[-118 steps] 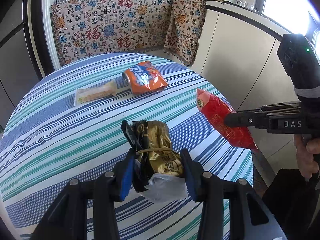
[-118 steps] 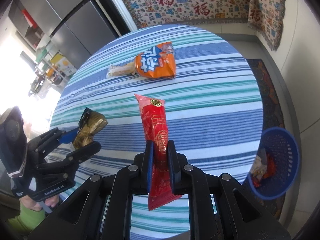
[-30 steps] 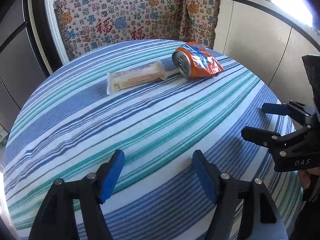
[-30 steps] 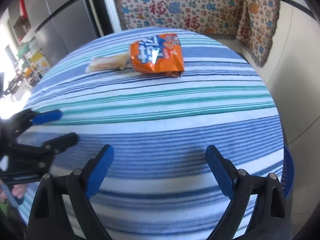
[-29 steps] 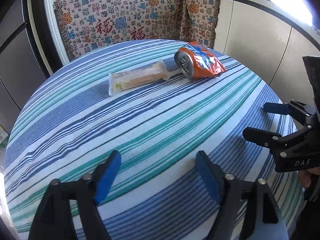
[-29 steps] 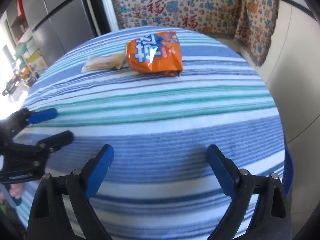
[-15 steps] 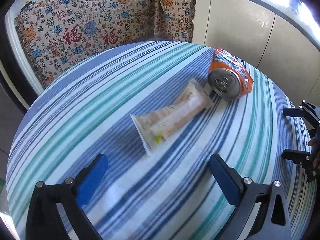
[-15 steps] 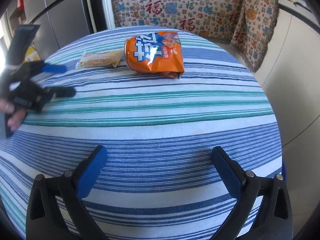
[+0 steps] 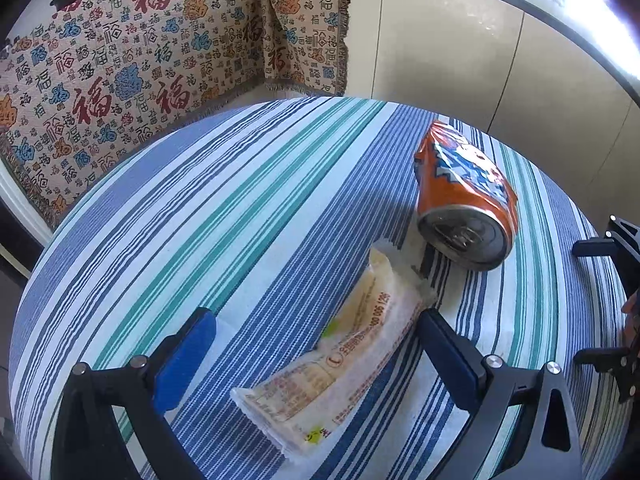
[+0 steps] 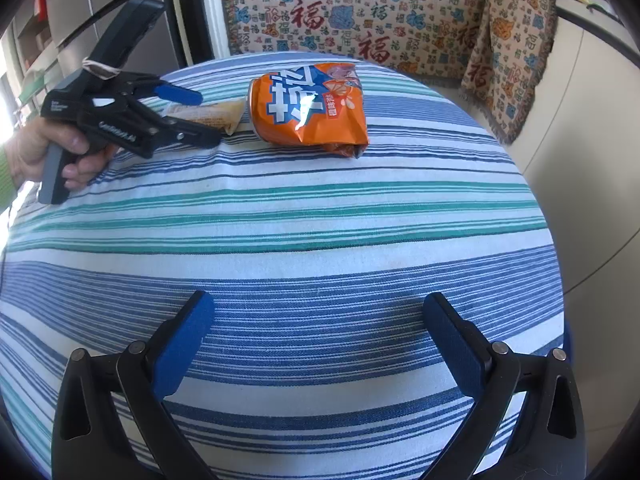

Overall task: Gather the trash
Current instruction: 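Grasp the clear bread wrapper with the left tool while the right tool grasps the orange can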

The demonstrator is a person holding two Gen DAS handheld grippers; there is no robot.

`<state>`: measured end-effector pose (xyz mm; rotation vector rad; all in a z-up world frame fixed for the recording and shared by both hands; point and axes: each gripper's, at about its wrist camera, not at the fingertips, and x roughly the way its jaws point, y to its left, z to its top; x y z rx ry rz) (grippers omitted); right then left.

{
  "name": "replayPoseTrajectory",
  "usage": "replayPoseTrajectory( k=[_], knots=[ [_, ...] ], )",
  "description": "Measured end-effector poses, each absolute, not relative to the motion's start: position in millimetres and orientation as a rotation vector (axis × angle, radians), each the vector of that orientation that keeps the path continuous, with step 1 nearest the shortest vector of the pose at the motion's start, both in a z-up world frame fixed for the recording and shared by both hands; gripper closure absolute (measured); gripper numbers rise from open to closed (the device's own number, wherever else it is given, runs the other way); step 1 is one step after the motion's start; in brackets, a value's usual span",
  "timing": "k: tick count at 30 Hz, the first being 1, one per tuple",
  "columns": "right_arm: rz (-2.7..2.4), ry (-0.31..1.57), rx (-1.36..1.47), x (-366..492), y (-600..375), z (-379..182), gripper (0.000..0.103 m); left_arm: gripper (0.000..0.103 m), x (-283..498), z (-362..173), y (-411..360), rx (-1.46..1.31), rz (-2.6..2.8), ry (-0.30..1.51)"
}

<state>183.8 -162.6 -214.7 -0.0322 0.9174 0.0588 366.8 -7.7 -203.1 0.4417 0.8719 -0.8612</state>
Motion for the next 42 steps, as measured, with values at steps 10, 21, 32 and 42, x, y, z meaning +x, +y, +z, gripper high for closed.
replayPoseTrajectory(
  k=[10, 21, 32, 42],
  knots=[
    [0.060, 0.917, -0.032, 183, -164, -215, 0.000, 0.076, 311, -192, 38, 0.235, -0.566, 0.886],
    [0.060, 0.917, -0.031, 183, -164, -215, 0.000, 0.048, 227, -191, 92, 0.056, -0.316, 0.915],
    [0.059, 0.917, -0.031, 183, -165, -214, 0.000, 0.009, 222, -201, 82, 0.138, -0.255, 0.906],
    [0.061, 0.917, -0.027, 183, -165, -214, 0.000, 0.007, 222, -202, 80, 0.137, -0.256, 0.910]
  ],
)
